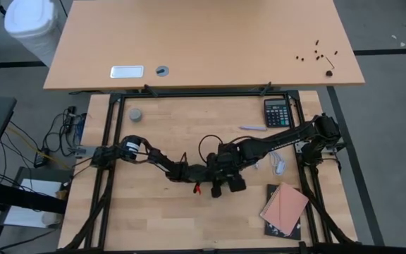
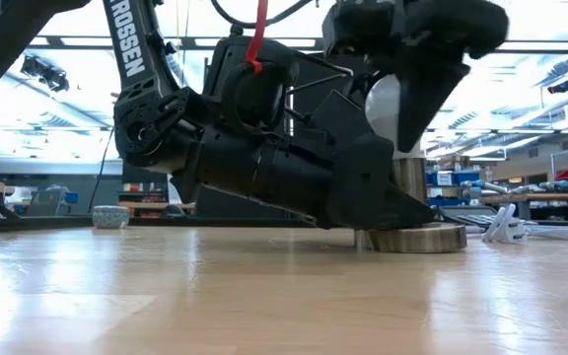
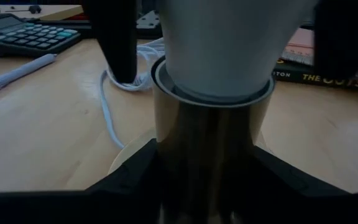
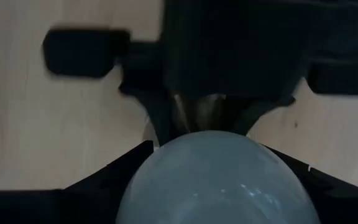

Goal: Screw lightbulb
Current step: Remove the lightbulb from the bronze lamp socket

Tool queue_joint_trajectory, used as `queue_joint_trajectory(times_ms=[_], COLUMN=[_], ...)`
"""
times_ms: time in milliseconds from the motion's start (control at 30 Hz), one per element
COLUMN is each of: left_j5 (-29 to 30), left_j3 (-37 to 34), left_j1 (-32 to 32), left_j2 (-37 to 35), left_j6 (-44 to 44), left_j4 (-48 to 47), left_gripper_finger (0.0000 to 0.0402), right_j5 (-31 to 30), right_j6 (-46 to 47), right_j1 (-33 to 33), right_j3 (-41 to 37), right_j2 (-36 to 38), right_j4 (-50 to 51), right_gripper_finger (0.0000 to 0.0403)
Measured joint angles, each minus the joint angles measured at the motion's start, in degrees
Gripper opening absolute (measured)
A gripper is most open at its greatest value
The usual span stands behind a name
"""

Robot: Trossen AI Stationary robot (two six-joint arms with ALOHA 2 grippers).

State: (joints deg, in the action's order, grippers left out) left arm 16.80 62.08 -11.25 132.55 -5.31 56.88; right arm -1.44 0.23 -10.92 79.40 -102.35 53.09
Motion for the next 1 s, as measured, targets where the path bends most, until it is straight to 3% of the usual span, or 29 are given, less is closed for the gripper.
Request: queue_joint_trajectory(times_ms=[667,1000], left_j5=[-5.58,-6.38], left_j3=[-0.04,0.0], left_j1=[0.0,-0.1], left_j2=[0.0,0.0], left_j6=[1.82,2.15], left_j4=[0.07,0.02], left_gripper_finger=[0.0188,0.0188], right_j5=[0.02,-1.14], right_j6=[-57.33,-56.87], right_j1=[-0.04,-1.36], right_j3=[0.02,0.22], right_j2=[0.13,0.33], right_j4=[1.24,0.66], right_gripper_finger=[0.0264,0.0282])
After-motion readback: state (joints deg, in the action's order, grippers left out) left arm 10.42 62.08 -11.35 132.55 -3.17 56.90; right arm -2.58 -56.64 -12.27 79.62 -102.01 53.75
